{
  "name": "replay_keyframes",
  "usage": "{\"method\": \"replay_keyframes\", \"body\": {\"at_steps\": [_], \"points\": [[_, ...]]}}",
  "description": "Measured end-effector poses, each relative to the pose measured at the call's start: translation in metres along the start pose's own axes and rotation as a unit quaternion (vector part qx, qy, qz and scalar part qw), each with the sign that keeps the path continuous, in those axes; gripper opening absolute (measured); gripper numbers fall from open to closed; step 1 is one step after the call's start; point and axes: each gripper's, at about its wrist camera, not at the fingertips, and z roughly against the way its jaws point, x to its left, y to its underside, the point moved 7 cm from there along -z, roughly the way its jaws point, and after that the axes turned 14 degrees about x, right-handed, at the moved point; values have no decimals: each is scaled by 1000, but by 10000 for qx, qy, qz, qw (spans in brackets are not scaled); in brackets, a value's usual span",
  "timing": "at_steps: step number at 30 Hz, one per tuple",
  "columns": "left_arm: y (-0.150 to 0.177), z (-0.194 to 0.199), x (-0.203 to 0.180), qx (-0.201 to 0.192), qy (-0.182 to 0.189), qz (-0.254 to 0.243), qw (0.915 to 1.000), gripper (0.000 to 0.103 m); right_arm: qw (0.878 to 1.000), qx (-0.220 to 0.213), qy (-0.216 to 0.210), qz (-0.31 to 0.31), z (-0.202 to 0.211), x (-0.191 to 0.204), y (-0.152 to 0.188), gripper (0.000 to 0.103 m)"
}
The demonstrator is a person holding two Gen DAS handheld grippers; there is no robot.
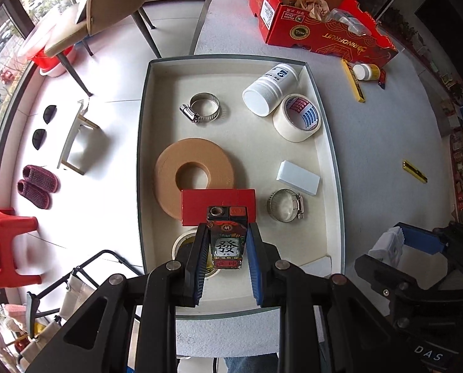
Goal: Organize rigid objects
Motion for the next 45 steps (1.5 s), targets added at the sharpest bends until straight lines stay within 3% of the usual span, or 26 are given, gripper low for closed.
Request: {"method": "replay_keyframes", "body": {"at_steps": [16, 27, 41, 42, 43, 44, 45], "points": [[-52, -13, 10, 20, 6, 206, 9998, 26, 9996, 214, -172, -5, -25, 30, -27, 59], [-65, -27, 0, 165, -62, 37, 9998, 26, 9992, 339, -180, -98, -39, 29, -29, 60], [-74, -39, -2, 202, -159, -134, 9996, 26, 9969, 408, -584, -322, -52, 30, -32, 60], [-74, -39, -2, 181, -169, -156, 9996, 35, 9965, 424, -640, -325, -52, 30, -31, 60], [-74, -39, -3, 169, -174, -169, 9996, 57, 9960, 447, -693, -334, -52, 30, -31, 60], [-74, -39, -2, 145, -173, -158, 9996, 69, 9956, 452, -746, -346, -51, 29, -29, 61], [-74, -37, 0, 99, -171, -129, 9997, 85, 9953, 447, -783, -356, -50, 28, -29, 68]]}}
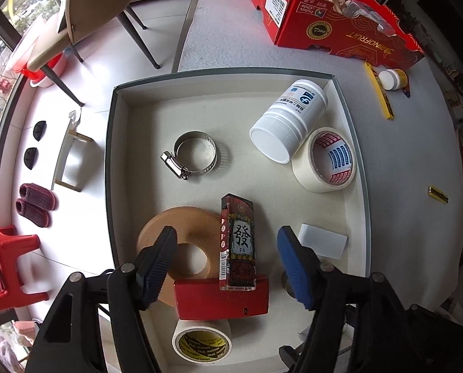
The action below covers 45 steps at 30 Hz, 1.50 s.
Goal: Organize rigid objects
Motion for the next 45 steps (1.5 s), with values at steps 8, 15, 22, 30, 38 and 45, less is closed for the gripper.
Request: {"method": "replay_keyframes", "body": {"at_steps": [8, 15, 22, 30, 38, 45], "points": [[9, 7, 5, -36, -19, 244, 9997, 103, 9997, -198, 154, -63, 21, -19, 13, 85], [18, 29, -35, -117, 266, 374, 9989, 103, 9969, -419, 237, -616, 42, -91, 47, 90], [8, 45, -128, -218, 396, 215, 9987, 103, 9895, -459, 242, -1346, 58, -196, 68, 90], [-75, 45, -222, -643, 324, 896, 9934, 103, 9843, -624, 320, -1621, 79, -290, 69, 90], [-171, 14, -264, -726, -144, 1232, 9896, 103, 9857, -744, 518, -1418, 91, -352, 65, 90], [-207, -17, -272, -644, -368, 1572, 9848, 103, 9865, -598, 260, -1500, 80, -378, 63, 90]]}}
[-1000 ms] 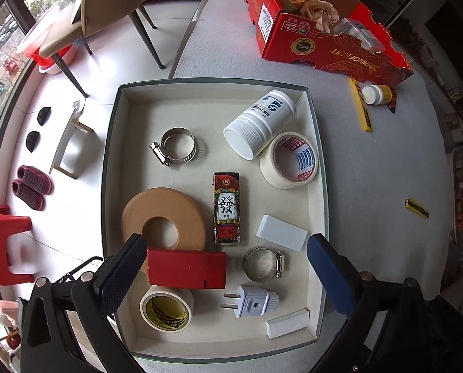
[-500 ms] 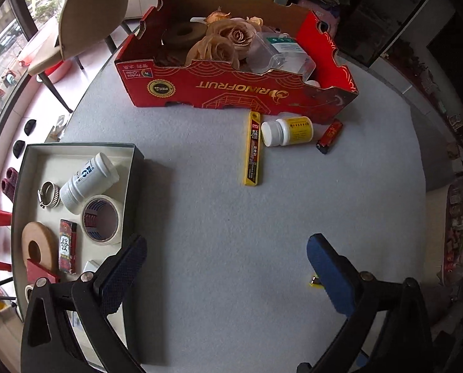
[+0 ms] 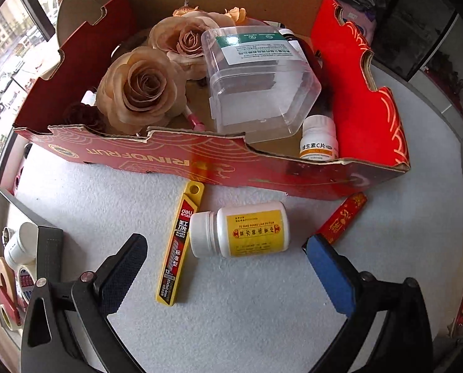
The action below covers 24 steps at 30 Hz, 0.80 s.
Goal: Organize rigid objects
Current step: 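Move both tools toward the white pill bottle and yellow utility knife, then close left tool on the white pill bottle while right tool grasps the yellow knife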
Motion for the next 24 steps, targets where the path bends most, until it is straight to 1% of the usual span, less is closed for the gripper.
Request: {"method": "replay_keyframes", "body": {"at_steps": [3, 5, 7, 8, 9, 10, 13, 15, 17, 18, 19, 20, 22, 23, 24], "points": [[-5, -10, -6, 92, -62, 39, 9999, 102, 9997, -74, 105, 191, 2, -3, -9, 90], [-6, -17, -10, 220, 10, 5, 9998, 90, 9982, -213, 287, 492, 7, -6, -21, 90], [-6, -17, -14, 167, -146, -164, 9996, 76, 9937, -357, 512, 931, 11, 1, -31, 90], [-6, -17, -17, 150, -109, -270, 9995, 69, 9899, -433, 644, 1184, 12, 6, -36, 90], [-4, -20, -20, 252, 0, -357, 9990, 67, 9852, -501, 777, 1446, 13, 11, -42, 90], [-4, -23, -23, 317, 25, -381, 9988, 67, 9794, -557, 902, 1719, 13, 19, -47, 90], [0, -25, -21, 367, 120, -464, 9982, 67, 9583, -653, 1185, 2516, 9, 42, -63, 90], [4, -24, -19, 361, 188, -559, 9976, 67, 9453, -599, 1300, 2930, 1, 56, -70, 90], [13, -18, -15, 330, 240, -723, 9965, 67, 9377, -399, 1363, 3170, -9, 64, -75, 90], [16, -16, -14, 317, 267, -814, 9958, 67, 9366, -297, 1332, 3227, -14, 66, -74, 86], [21, -13, -13, 299, 281, -900, 9951, 67, 9358, -283, 1351, 3244, -15, 67, -74, 84], [28, -9, -10, 275, 299, -983, 9943, 67, 9353, -308, 1340, 3261, -15, 68, -76, 79], [41, -6, -2, 269, 373, -1079, 9931, 67, 9343, -326, 1365, 3278, -13, 69, -68, 70], [47, -4, 2, 291, 409, -1132, 9923, 67, 9341, -334, 1384, 3275, -12, 70, -63, 61], [55, -2, 6, 310, 438, -1190, 9914, 67, 9340, -329, 1406, 3267, -11, 73, -61, 49]]}}
